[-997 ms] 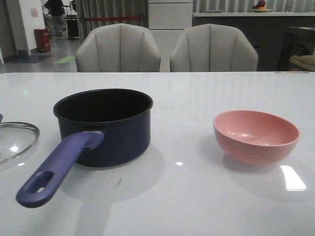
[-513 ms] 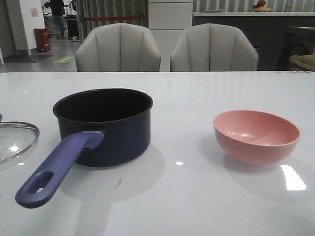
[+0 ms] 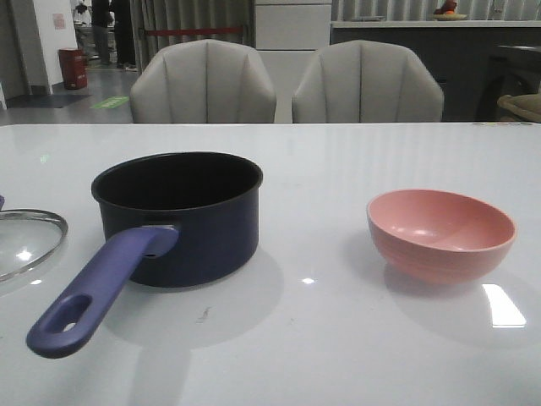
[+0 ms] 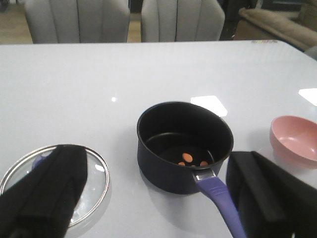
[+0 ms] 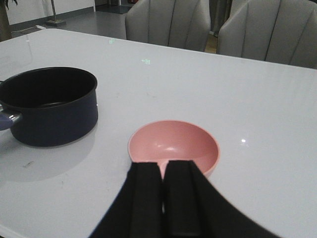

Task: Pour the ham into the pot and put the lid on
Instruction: 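Grasp the glass lid's purple knob with the left gripper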

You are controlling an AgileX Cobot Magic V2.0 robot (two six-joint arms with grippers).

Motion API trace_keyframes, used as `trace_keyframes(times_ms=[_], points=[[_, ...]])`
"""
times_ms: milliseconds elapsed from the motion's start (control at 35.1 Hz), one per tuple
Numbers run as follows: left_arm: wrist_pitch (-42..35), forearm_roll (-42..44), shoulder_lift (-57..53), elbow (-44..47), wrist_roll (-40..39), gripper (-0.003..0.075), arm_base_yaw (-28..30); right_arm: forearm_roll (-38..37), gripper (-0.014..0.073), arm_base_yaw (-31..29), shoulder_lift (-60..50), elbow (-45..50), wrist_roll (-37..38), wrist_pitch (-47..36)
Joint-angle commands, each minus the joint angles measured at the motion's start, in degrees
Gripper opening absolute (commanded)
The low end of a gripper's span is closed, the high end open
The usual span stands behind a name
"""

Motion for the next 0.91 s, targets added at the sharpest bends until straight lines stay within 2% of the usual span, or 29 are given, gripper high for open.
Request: trace_keyframes(times_ms=[0, 171, 285, 541, 883], points=[[-3.3, -0.2, 8.7, -4.4, -1.9, 0.0608, -0.4, 0.5, 0.0147, 0.1, 0.4, -1.5, -0.4, -3.7], [-3.2, 0.0, 24.2, -10.8, -4.4, 0.0608, 1.4, 0.5, 0.0147, 0.1, 0.4, -1.5, -0.4, -3.7], [-1.8, -1.1, 30.8, -14.7, -5.9, 0.0608, 6.5, 0.5, 0.0147, 0.1, 0.4, -1.5, -0.4, -3.7], [9.3, -2.8, 45.8, -26.0, -5.9, 0.0608, 17.8, 0.5, 0.0147, 0.1, 0.4, -1.5, -0.4, -3.7], [20.2, -1.4, 64.0, -40.7, -5.9, 0.0607, 18.6, 0.5, 0.0147, 0.1, 0.4, -1.5, -0.4, -3.7]])
